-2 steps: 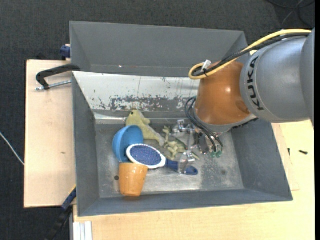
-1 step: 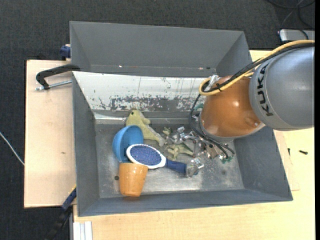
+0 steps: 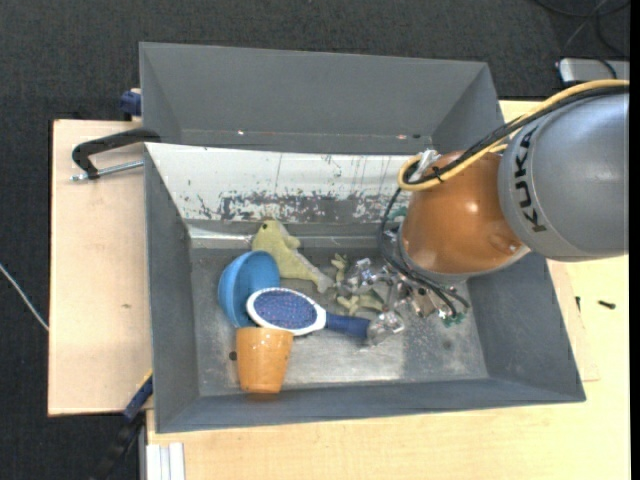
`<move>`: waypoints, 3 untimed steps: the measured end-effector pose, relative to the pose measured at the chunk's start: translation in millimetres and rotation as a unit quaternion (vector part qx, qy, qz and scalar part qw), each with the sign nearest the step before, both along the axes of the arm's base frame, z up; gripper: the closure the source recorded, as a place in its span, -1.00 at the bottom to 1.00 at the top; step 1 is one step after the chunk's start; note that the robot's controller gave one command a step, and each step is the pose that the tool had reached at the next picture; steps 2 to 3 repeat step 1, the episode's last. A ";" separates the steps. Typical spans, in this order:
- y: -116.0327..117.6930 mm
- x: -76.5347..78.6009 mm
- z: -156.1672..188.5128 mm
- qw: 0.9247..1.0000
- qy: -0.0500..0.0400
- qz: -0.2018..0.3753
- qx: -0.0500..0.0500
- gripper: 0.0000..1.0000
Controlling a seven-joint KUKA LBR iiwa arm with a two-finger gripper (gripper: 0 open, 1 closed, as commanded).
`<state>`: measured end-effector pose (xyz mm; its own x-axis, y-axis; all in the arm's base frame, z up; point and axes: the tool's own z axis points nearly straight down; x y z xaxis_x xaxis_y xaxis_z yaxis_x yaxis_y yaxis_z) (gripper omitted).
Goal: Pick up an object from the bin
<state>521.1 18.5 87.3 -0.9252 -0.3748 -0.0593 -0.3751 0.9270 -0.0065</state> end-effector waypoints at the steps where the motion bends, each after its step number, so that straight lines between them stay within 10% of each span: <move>1: -3.8 5.5 154.0 0.998 0.021 0.061 -0.010 1.00; 3: -3.8 5.5 154.0 0.998 0.021 0.061 -0.010 1.00</move>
Offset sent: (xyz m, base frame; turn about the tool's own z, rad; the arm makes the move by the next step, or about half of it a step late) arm 0.0029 -0.0046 0.1492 -0.1227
